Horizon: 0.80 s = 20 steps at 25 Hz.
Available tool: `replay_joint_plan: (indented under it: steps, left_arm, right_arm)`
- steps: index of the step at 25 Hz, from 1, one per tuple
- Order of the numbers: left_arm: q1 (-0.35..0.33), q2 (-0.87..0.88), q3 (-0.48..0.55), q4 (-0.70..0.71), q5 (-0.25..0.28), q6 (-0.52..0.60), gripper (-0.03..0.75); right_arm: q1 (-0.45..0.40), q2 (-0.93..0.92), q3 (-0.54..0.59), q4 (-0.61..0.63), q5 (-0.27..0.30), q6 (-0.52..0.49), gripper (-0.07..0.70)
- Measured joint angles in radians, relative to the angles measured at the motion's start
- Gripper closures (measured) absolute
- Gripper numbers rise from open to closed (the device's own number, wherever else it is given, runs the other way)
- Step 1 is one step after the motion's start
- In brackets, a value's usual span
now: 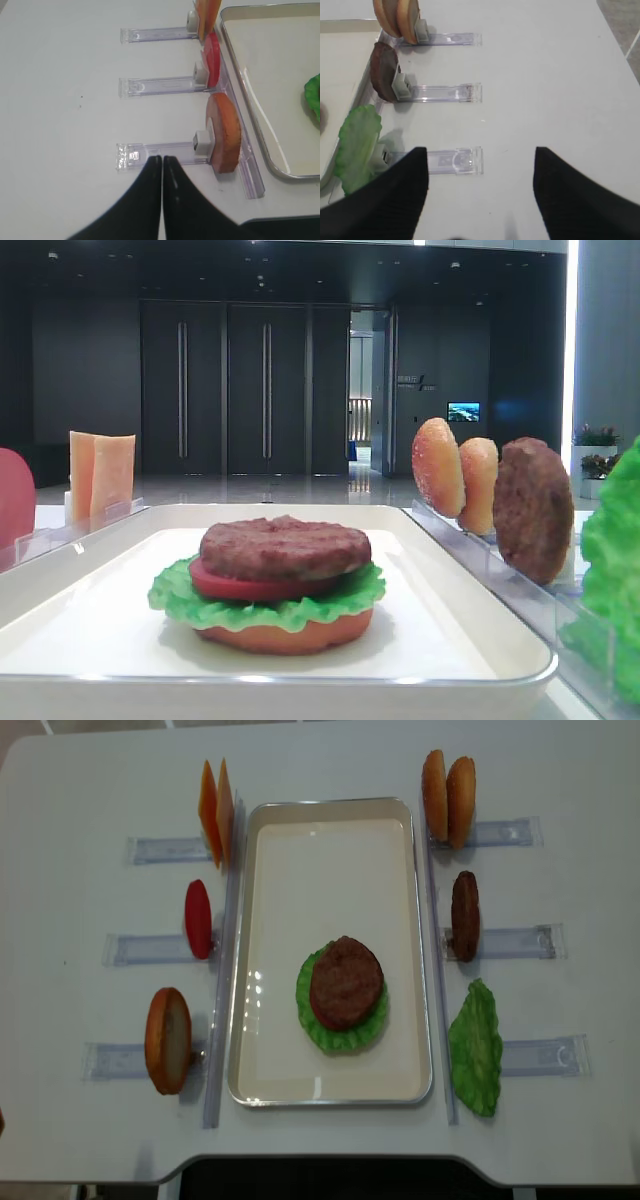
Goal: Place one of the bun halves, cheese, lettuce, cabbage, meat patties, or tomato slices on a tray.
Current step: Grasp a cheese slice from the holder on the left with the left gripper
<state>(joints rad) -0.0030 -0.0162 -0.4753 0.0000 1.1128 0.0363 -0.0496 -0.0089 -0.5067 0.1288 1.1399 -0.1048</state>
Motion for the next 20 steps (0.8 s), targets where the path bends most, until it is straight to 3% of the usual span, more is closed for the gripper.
replay_joint_plan:
  steps: [3, 5, 7, 11, 13, 20]
  left_arm:
    - [0.000, 0.000, 0.000, 0.000, 0.000, 0.000, 0.714]
    - [0.000, 0.000, 0.000, 0.000, 0.000, 0.000, 0.666]
    - [0.000, 0.000, 0.000, 0.000, 0.000, 0.000, 0.543]
    - [0.000, 0.000, 0.000, 0.000, 0.000, 0.000, 0.174]
    - [0.000, 0.000, 0.000, 0.000, 0.000, 0.000, 0.094]
    - [0.000, 0.000, 0.000, 0.000, 0.000, 0.003, 0.099]
  right_arm:
    - [0.000, 0.000, 0.000, 0.022, 0.000, 0.000, 0.197]
    - [0.000, 0.000, 0.000, 0.026, 0.000, 0.000, 0.197]
    - [0.000, 0.000, 0.000, 0.027, 0.000, 0.000, 0.197]
    - [0.000, 0.000, 0.000, 0.028, 0.000, 0.000, 0.197]
    - [0.000, 0.000, 0.000, 0.028, 0.000, 0.000, 0.197]
    - [0.000, 0.000, 0.000, 0.029, 0.000, 0.000, 0.197]
